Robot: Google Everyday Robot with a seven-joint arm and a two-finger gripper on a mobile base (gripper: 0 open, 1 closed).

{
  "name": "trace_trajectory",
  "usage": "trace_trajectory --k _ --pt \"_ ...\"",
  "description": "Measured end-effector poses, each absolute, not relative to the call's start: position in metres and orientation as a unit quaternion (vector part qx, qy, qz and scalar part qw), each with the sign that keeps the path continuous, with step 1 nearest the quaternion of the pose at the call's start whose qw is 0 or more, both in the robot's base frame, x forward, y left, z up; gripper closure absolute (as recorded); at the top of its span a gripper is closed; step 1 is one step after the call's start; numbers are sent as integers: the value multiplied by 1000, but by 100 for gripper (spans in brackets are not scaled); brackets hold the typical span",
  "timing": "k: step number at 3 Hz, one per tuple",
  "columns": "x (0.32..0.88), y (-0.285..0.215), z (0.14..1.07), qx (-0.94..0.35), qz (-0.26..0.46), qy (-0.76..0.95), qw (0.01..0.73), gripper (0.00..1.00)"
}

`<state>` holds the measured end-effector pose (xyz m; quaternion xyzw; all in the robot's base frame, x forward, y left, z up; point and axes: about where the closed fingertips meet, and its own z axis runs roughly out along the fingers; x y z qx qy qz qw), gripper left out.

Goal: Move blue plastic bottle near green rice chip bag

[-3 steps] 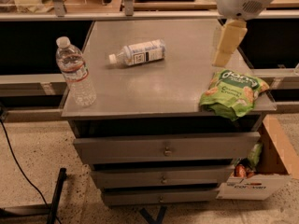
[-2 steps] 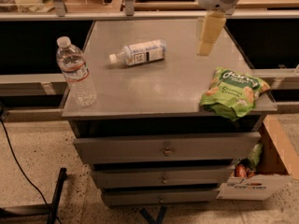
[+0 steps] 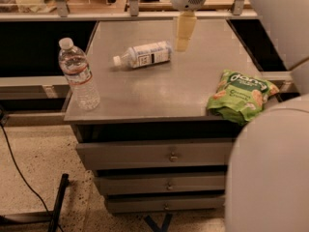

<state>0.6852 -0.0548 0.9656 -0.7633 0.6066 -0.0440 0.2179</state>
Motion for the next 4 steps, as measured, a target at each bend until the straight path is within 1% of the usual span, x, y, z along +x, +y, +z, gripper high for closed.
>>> trace_trajectory --k 2,4 --pt "724 -23 923 -756 -19 621 208 0" --pt "745 -12 887 -743 -10 640 196 0"
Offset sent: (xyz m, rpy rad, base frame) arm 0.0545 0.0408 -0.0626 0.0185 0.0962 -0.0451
